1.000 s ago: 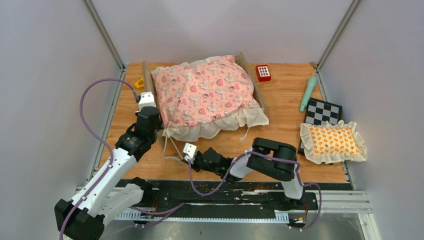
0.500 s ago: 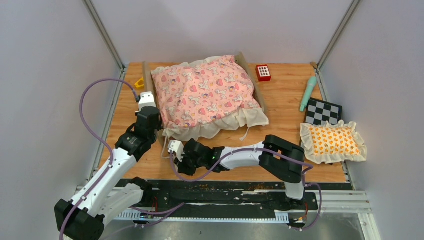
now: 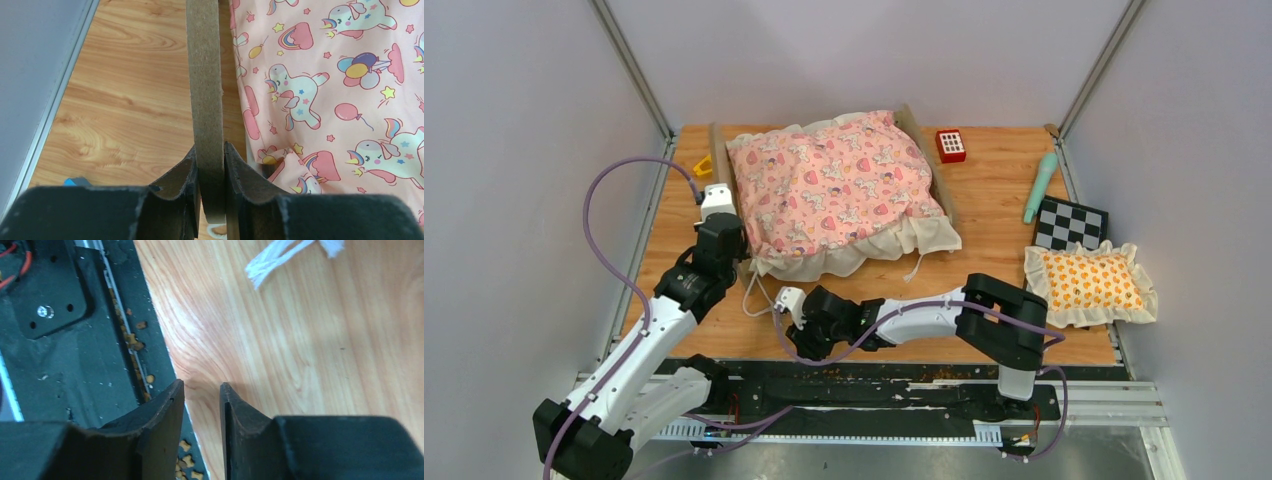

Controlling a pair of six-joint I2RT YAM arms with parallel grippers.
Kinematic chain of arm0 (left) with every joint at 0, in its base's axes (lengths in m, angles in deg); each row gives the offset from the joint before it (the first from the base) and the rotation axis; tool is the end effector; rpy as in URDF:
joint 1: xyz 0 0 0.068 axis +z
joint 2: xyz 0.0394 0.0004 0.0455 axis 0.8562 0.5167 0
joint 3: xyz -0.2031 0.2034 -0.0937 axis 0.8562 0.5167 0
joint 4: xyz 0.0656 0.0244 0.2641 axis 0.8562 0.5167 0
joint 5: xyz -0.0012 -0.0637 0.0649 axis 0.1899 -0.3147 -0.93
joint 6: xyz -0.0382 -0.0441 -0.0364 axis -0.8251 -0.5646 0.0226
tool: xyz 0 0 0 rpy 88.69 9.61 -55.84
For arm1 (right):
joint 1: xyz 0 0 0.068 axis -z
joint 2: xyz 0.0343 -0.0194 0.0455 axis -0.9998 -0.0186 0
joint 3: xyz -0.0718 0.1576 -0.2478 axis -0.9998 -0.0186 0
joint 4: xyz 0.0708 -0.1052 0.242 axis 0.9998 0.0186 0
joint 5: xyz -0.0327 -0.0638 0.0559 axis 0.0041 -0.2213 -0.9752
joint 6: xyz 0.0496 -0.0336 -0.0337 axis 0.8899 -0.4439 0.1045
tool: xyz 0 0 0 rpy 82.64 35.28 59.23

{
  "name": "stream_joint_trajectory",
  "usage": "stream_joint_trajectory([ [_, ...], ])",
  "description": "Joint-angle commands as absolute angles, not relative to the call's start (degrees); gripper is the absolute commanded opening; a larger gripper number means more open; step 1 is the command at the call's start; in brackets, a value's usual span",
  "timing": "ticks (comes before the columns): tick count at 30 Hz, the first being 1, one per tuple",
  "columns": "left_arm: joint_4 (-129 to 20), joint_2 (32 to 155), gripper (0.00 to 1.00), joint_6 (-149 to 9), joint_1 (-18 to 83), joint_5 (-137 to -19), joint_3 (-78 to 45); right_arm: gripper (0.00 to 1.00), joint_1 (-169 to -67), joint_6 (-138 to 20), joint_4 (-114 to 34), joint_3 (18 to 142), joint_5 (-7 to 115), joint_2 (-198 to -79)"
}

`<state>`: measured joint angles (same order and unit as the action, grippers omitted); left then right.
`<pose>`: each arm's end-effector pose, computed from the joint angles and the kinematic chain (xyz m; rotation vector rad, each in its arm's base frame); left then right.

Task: Set up the pet bed
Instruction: Tie the ropes to the bed frame.

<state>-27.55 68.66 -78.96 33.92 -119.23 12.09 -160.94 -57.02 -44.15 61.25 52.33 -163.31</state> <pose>0.1911 -0.0559 0.3057 -0.2432 2.0148 0.1148 0.1168 0.3893 0.1506 -1.3949 2.1016 0.8343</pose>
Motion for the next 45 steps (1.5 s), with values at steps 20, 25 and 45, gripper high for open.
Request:
stream_joint_trajectory([
  [20,-18.9,53.1,0.59,-74.8,33.9,-113.7,6.5,0.58,-157.7,-80.5,-52.4,77.0,43.0,-172.5],
  [25,-15.7,46.9,0.6,-74.7,33.9,-115.5,6.6,0.55,-157.2,-86.9,-47.2,85.7,37.2,-178.2],
  [45,-13.0,44.8,0.61,-73.0,33.9,-116.8,6.7,0.53,-155.3,-92.1,-41.2,91.8,39.8,-186.4],
])
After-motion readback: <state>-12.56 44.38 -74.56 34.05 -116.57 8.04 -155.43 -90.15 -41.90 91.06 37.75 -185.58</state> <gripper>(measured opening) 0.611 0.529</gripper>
